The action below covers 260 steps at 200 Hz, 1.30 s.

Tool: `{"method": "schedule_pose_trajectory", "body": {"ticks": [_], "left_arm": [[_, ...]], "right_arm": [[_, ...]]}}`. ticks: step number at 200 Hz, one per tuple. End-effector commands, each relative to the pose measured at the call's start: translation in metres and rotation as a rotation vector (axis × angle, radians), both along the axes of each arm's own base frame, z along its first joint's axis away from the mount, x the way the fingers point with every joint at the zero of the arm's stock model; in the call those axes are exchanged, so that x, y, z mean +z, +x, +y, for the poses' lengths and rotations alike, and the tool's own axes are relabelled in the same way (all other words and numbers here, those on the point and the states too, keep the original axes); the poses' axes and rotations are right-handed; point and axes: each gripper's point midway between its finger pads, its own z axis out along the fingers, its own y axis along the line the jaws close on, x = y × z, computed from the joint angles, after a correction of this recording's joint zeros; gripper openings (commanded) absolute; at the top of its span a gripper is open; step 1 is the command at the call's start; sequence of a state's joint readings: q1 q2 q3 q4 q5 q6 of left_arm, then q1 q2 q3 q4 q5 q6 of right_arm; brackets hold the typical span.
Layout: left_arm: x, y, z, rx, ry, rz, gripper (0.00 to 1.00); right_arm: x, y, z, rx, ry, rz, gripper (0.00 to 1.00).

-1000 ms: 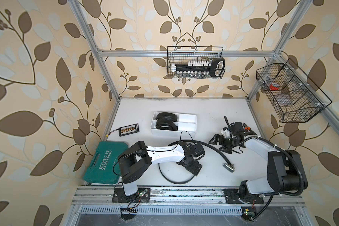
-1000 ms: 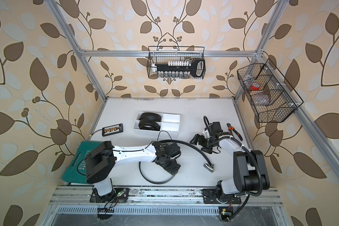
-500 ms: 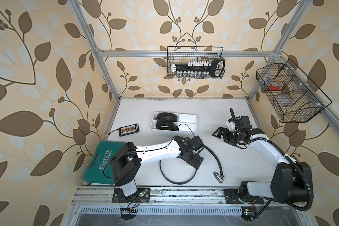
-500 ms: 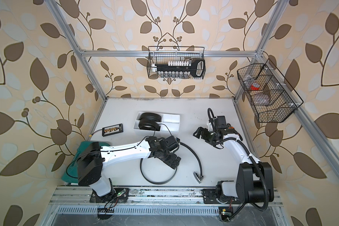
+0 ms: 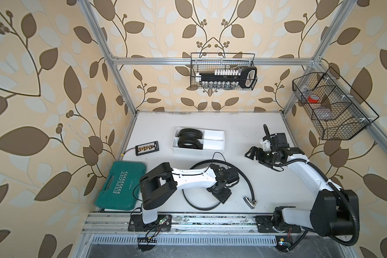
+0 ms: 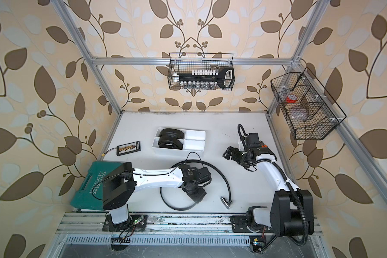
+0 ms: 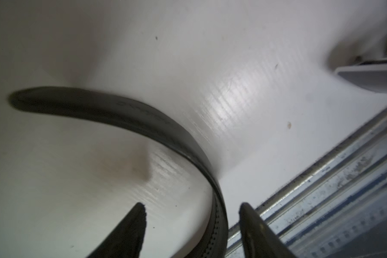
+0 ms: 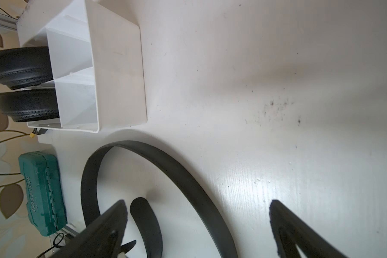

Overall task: Place the belts into the storage roll
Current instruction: Roll the belt at the center of the board.

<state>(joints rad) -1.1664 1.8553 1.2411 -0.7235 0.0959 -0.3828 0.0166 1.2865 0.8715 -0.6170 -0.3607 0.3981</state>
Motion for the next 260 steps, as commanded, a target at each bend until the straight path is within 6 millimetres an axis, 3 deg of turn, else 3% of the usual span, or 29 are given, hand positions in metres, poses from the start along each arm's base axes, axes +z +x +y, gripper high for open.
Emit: {"method": "schedule_pose_trajectory", "body": {"ticks": [1,18,35,58,84,110,127,136,140,155,166,193,208,240,260], "left_arm": [[0.000,0.009,0.003,0.041,0.019,-0.042,0.42],[0.003,0.017,-0.005,0.072,0.011,-0.066,0.13],[0.003,0.025,-0.015,0.103,0.008,-0.073,0.00],[0.002,0.047,-0.027,0.234,-0.011,-0.079,0.00],[0.000,0.083,-0.029,0.538,-0.110,0.006,0.00],[0.001,0.103,-0.043,0.852,-0.375,0.224,0.00],[0.008,0.104,-0.059,0.969,-0.596,0.394,0.00],[0.015,0.103,-0.061,0.981,-0.661,0.419,0.10],[0.020,0.102,-0.061,0.974,-0.683,0.420,0.19],[0.042,0.098,-0.057,0.911,-0.751,0.387,0.73],[0.061,0.094,-0.046,0.854,-0.768,0.319,0.98],[0.108,0.089,-0.009,0.618,-0.725,0.031,0.99],[0.130,0.096,0.014,0.465,-0.644,-0.192,0.99],[0.136,0.095,0.024,-0.083,-0.501,-0.507,0.99],[0.132,0.107,0.029,-0.276,-0.365,-0.610,0.98]], "right_arm": [[0.003,-0.012,-0.003,0.010,-0.021,0.006,0.99],[0.003,-0.018,0.002,0.018,0.012,0.015,0.99],[0.001,-0.024,0.004,0.017,0.026,0.016,0.99],[0.004,-0.030,0.002,0.008,0.014,-0.001,0.99],[0.013,-0.033,-0.001,-0.012,0.006,-0.037,0.99],[0.020,-0.033,-0.002,-0.028,0.009,-0.063,0.99],[0.021,-0.033,0.001,-0.017,0.026,-0.069,0.99],[0.022,-0.033,0.001,-0.016,0.027,-0.078,0.99],[0.023,-0.033,0.001,-0.017,0.026,-0.079,0.99],[0.026,-0.031,0.000,-0.017,0.023,-0.095,0.99],[0.025,-0.030,0.001,-0.014,0.025,-0.098,0.99],[0.020,-0.030,0.005,0.001,0.041,-0.085,0.99],[0.017,-0.030,0.007,0.009,0.052,-0.077,0.99],[0.016,-0.029,0.008,0.017,0.058,-0.082,0.99],[0.017,-0.029,0.008,0.020,0.059,-0.090,0.99]]}}
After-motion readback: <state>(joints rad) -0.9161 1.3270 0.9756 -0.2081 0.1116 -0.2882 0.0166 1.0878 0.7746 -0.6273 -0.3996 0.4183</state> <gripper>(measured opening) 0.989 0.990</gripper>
